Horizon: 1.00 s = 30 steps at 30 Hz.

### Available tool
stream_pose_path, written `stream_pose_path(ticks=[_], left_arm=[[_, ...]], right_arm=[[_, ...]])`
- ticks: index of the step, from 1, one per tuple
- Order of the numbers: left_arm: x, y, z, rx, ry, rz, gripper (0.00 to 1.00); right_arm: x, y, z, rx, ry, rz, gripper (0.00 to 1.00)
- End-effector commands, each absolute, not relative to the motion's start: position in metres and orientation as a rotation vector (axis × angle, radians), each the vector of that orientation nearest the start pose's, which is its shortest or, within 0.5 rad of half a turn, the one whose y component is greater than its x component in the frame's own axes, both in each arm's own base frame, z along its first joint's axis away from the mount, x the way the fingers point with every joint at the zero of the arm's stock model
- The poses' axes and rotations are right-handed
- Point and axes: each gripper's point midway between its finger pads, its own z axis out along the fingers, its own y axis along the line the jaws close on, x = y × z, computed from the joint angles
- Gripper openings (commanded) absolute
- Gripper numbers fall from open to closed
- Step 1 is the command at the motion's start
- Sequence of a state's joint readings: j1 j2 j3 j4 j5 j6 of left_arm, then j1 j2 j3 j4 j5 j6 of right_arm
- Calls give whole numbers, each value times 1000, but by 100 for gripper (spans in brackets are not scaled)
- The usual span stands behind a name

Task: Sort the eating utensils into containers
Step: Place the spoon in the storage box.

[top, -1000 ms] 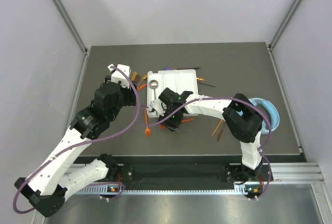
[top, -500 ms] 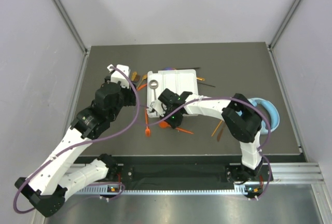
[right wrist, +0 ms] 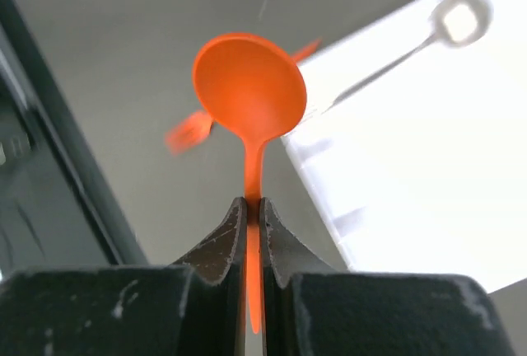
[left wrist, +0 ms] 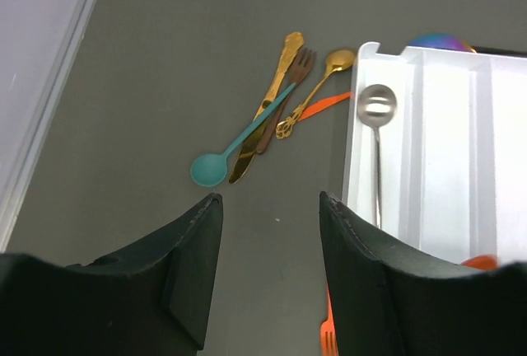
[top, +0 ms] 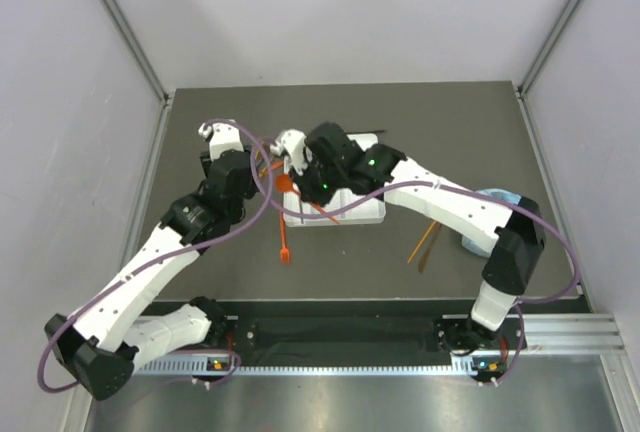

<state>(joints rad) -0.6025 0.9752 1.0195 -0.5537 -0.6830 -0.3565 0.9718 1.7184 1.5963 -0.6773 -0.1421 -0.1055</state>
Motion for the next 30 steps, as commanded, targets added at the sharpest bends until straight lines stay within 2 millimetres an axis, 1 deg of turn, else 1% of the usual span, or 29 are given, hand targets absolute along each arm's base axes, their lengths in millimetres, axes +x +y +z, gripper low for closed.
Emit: stream_pose_path(ticks=[1, 2, 3, 4, 5, 6, 7, 8, 10, 11, 12, 13, 16, 17, 19, 20, 21, 22, 23, 24, 26, 29, 30], left_arm=[[296, -63, 242, -405, 1941, 165, 55], [295, -57, 243, -438, 1918, 189, 55], [293, -51, 245, -476, 1896, 207, 56], [290, -47, 248, -504, 1875, 209, 56], [286, -41, 257, -530, 1839, 201, 56], [283, -31, 265, -566, 1794, 234, 56], [280, -25, 271, -580, 1770, 247, 56], [274, -17, 280, -602, 1736, 256, 57], [264, 0, 295, -641, 1675, 318, 57], [260, 6, 298, -648, 1663, 346, 57], [255, 14, 305, -671, 1632, 376, 58], [252, 18, 308, -678, 1622, 387, 58], [248, 20, 308, -672, 1623, 386, 59], [249, 18, 307, -664, 1630, 377, 59], [251, 14, 300, -646, 1655, 368, 59], [251, 14, 298, -644, 1663, 367, 59], [252, 12, 295, -640, 1669, 365, 59], [253, 10, 293, -634, 1678, 356, 59], [254, 9, 292, -629, 1682, 354, 59], [254, 9, 291, -627, 1683, 353, 59], [255, 8, 290, -623, 1685, 345, 59], [256, 6, 288, -612, 1689, 339, 59], [256, 6, 287, -609, 1692, 342, 59]], right_arm=[[282, 411, 219, -1032, 2115, 495, 0], [286, 415, 217, -956, 2163, 499, 0], [296, 423, 228, -903, 2155, 520, 0], [304, 428, 210, -870, 2201, 496, 0], [310, 432, 208, -817, 2219, 504, 0], [318, 437, 209, -727, 2245, 545, 0], [321, 443, 199, -694, 2276, 582, 0], [331, 443, 196, -577, 2306, 617, 0], [342, 445, 187, -494, 2326, 643, 0], [350, 441, 184, -424, 2344, 651, 0], [355, 440, 178, -396, 2354, 650, 0], [360, 439, 177, -357, 2360, 654, 0], [380, 427, 170, -268, 2368, 605, 0], [388, 423, 172, -239, 2359, 592, 0], [394, 421, 166, -187, 2380, 604, 0], [400, 417, 164, -163, 2387, 611, 0], [399, 421, 154, -167, 2418, 645, 0], [401, 420, 148, -156, 2443, 652, 0], [405, 422, 153, -155, 2436, 666, 0], [407, 423, 142, -154, 2459, 648, 0], [410, 422, 139, -136, 2474, 641, 0], [408, 429, 124, -111, 2524, 711, 0], [409, 430, 114, -104, 2541, 717, 0]])
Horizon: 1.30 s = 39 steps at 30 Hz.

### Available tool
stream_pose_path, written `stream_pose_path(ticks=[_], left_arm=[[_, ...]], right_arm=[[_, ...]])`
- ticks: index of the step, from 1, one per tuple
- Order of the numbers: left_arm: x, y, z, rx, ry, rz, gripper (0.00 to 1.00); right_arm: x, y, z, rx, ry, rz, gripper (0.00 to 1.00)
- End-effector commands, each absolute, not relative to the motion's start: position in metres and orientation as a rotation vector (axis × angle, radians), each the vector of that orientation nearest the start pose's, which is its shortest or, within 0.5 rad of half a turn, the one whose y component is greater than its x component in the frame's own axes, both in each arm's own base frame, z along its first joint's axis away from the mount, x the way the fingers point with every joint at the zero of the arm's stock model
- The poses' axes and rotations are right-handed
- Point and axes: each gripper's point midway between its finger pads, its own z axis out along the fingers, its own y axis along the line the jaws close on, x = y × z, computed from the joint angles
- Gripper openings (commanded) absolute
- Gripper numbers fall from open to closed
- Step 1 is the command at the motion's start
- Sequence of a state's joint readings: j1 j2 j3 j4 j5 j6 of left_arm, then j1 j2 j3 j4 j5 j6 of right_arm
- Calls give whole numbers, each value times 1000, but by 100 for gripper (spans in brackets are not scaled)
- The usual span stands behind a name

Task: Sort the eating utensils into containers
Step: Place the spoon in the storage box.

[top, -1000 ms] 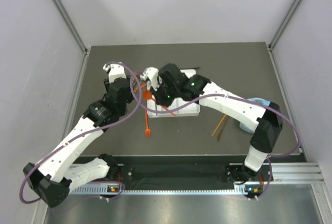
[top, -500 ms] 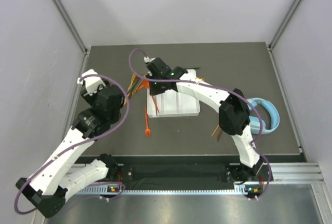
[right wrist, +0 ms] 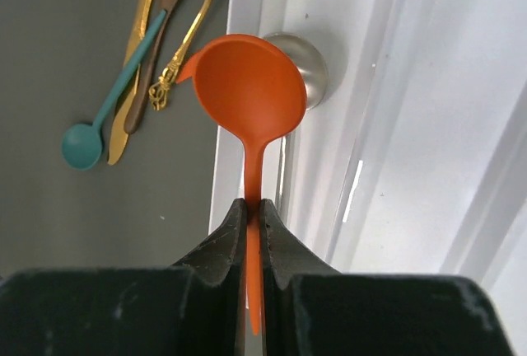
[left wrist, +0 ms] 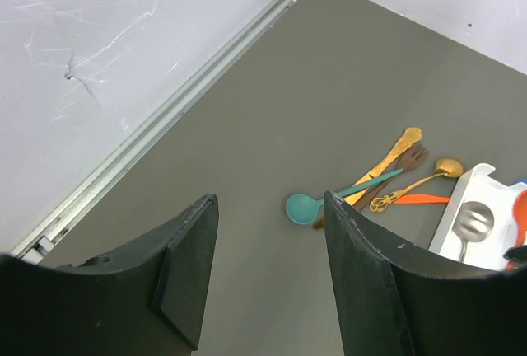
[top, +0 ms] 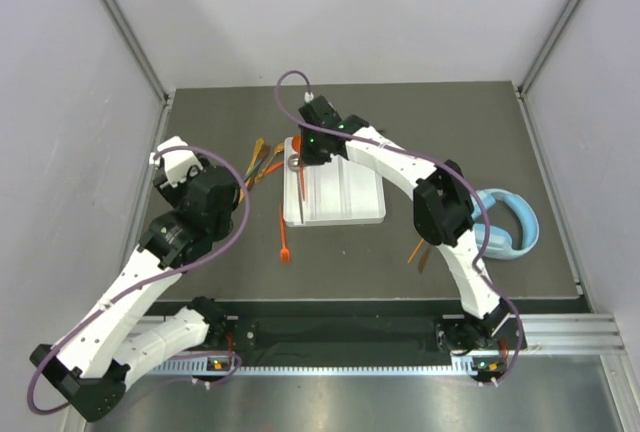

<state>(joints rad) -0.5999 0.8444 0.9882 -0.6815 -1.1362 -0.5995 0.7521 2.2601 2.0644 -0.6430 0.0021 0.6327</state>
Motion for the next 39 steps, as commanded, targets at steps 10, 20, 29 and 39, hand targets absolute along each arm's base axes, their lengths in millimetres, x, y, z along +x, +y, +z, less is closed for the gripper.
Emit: stream_pose_path(ticks=[10, 20, 29, 39], left_arm=[[261, -2, 271, -557, 1730, 338, 60], [307, -30, 248, -483, 1805, 324, 62], [336, -36, 201, -476, 1940, 293, 63], [318, -63, 136, -364, 2209, 184, 56]], right_arm=[[400, 430, 75, -95, 2634, 710, 3], [393, 430, 76, -129, 2646, 752, 41], [391, 413, 161, -181, 2441, 826, 42], [374, 367, 244, -214, 2260, 859, 43]])
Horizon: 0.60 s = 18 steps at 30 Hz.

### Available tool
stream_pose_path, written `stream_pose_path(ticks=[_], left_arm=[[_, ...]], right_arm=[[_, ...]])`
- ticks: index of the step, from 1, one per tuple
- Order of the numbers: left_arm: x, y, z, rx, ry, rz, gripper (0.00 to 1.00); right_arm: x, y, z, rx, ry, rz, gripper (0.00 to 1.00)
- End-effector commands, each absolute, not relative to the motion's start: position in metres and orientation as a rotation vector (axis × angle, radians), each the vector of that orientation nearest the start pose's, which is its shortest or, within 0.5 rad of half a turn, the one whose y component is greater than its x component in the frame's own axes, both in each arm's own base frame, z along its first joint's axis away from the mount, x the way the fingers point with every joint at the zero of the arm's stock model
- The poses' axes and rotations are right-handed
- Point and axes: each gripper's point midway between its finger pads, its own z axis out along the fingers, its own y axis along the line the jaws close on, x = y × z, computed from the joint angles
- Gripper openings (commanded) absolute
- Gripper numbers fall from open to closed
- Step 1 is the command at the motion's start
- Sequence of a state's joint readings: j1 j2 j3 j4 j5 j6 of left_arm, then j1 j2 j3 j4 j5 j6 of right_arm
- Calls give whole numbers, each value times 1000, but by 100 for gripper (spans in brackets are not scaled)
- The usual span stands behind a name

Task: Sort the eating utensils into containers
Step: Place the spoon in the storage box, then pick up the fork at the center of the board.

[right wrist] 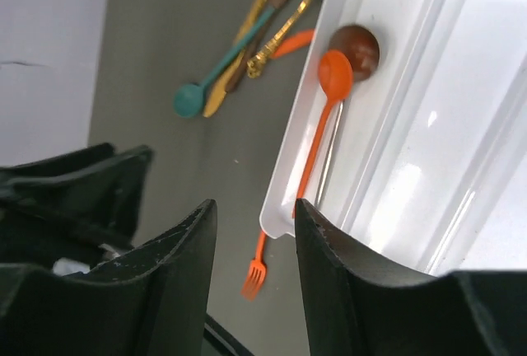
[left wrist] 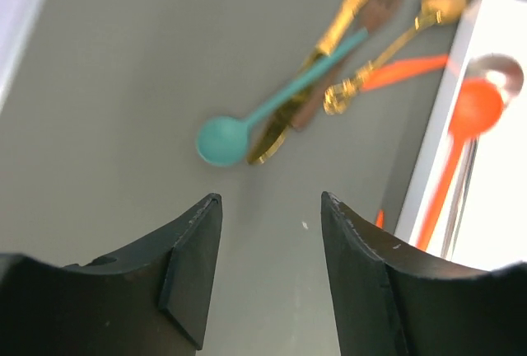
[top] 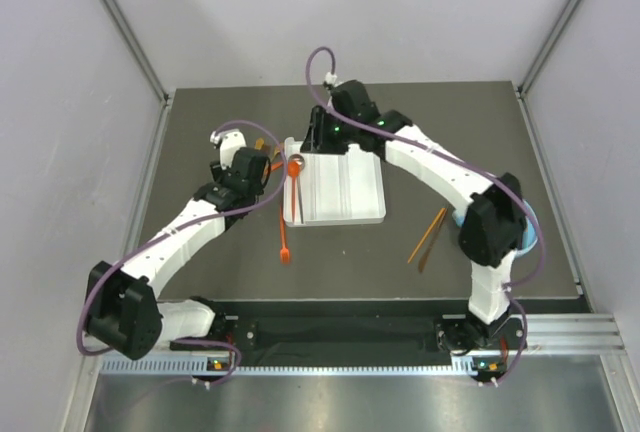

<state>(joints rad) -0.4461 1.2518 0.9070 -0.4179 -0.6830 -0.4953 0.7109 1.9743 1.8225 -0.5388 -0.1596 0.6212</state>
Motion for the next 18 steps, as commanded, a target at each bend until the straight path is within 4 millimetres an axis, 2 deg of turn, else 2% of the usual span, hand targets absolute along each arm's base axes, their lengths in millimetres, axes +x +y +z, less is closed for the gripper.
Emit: stream_pose_path(ticks=[1, 2, 3, 4, 5, 6, 7, 8, 9, 10, 11, 12, 16, 18], left_arm=[[311, -70, 129, -362, 2251, 133, 55], [305, -73, 125, -363, 2275, 101, 55], [300, -77, 120, -359, 2300, 69, 55], [289, -86, 108, -356, 2349, 1, 56], [284, -90, 107, -357, 2353, -36, 57], [282, -95, 105, -350, 2355, -80, 59], [272, -100, 94, -328, 2390, -119, 61], [268, -103, 93, -322, 2389, -133, 62], [265, -104, 91, -313, 2396, -138, 62], [259, -105, 87, -292, 2415, -135, 62], [256, -107, 85, -281, 2424, -140, 62], [252, -108, 84, -269, 2436, -141, 62], [238, -118, 77, -199, 2468, -173, 60], [239, -123, 75, -180, 2460, -203, 59]], right_arm=[[376, 358, 245, -200, 2254, 844, 43], [375, 349, 257, -189, 2217, 840, 43], [372, 340, 242, -190, 2246, 810, 43], [373, 331, 240, -179, 2247, 795, 44], [371, 325, 243, -175, 2240, 796, 44], [369, 318, 230, -185, 2265, 772, 44], [370, 311, 227, -176, 2271, 759, 44], [369, 306, 225, -170, 2275, 754, 44], [366, 300, 211, -167, 2303, 734, 44], [367, 294, 208, -157, 2307, 725, 44], [367, 291, 210, -154, 2297, 729, 44], [364, 286, 199, -146, 2320, 716, 44], [363, 274, 187, -120, 2331, 719, 44], [362, 273, 181, -114, 2343, 720, 44]])
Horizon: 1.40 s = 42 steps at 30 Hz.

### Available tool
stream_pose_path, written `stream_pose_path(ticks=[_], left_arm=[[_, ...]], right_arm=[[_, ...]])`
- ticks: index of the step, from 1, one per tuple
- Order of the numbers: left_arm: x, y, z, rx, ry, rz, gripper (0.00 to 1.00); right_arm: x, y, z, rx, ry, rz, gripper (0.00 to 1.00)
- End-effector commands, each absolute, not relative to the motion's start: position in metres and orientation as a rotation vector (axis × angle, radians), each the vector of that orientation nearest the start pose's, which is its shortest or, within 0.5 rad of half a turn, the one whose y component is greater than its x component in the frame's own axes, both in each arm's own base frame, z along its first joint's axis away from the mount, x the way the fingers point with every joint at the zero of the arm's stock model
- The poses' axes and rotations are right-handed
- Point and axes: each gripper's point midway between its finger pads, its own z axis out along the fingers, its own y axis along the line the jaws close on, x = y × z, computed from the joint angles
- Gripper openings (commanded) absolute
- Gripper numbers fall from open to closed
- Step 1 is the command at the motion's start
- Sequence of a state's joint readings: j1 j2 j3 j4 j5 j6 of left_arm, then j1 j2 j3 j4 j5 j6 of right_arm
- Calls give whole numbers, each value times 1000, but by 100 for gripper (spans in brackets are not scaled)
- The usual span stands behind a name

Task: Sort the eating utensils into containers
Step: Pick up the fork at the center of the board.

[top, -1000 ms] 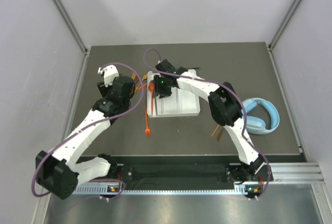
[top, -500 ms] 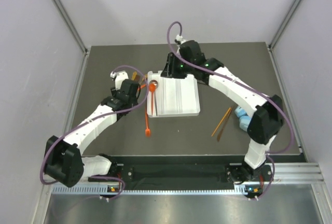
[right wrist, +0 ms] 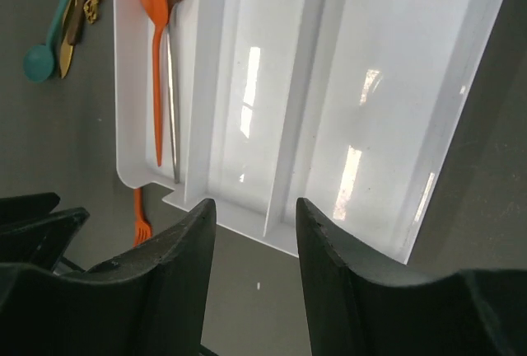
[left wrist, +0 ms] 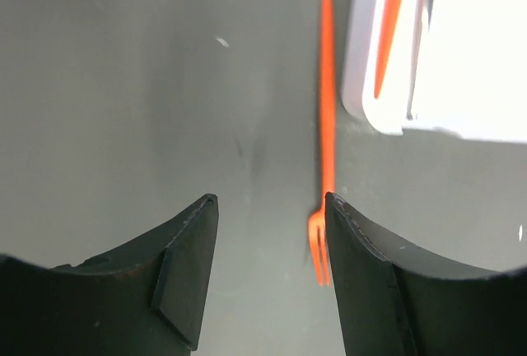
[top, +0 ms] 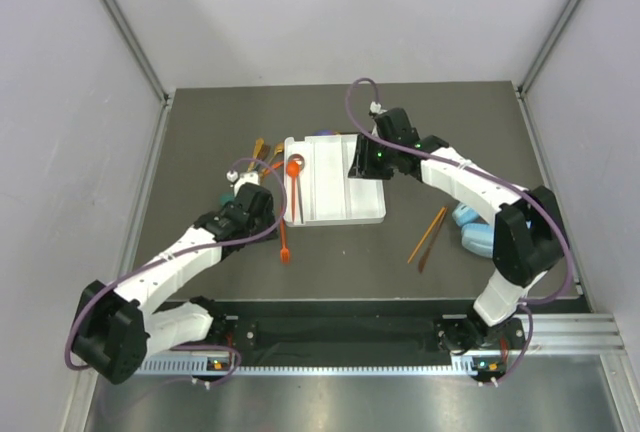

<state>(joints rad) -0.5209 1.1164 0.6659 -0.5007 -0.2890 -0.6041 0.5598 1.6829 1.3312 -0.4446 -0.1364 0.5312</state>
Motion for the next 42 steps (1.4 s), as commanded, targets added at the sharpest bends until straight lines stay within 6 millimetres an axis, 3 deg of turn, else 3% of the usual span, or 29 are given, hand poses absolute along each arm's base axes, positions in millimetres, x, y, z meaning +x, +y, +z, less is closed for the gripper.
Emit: stream_pose_path(ticks=[1, 5, 13, 20, 25, 26, 27, 29, 30, 35, 39, 42], left_arm=[[238, -125, 71, -181, 2469, -207, 59], [234, -136, 50, -155, 2534, -197, 59], [238, -163, 39, -91, 2529, -219, 59], [250, -148, 27, -143, 2498, -42, 54], [255, -150, 16, -112, 2524, 7, 45], [254, -150, 14, -100, 2535, 13, 40], [253, -154, 13, -78, 2545, 6, 23], [248, -156, 10, -41, 2569, 20, 2], [244, -162, 9, 6, 2590, -8, 0], [216, -175, 15, 171, 2678, -71, 0], [180, -173, 40, 222, 2724, -53, 0], [167, -166, 56, 172, 2744, -13, 0]], right_arm=[[363, 271, 179, -112, 2346, 719, 44], [363, 264, 177, -102, 2349, 713, 44], [366, 241, 176, -65, 2345, 690, 43], [364, 227, 176, -55, 2342, 672, 44], [363, 219, 176, -53, 2344, 665, 43], [363, 218, 176, -50, 2346, 667, 43], [363, 217, 176, -48, 2347, 668, 43], [363, 215, 173, -48, 2351, 665, 43], [363, 214, 174, -44, 2350, 668, 43], [364, 214, 165, -62, 2369, 675, 43], [364, 216, 157, -77, 2390, 687, 43], [363, 217, 152, -91, 2399, 695, 42]])
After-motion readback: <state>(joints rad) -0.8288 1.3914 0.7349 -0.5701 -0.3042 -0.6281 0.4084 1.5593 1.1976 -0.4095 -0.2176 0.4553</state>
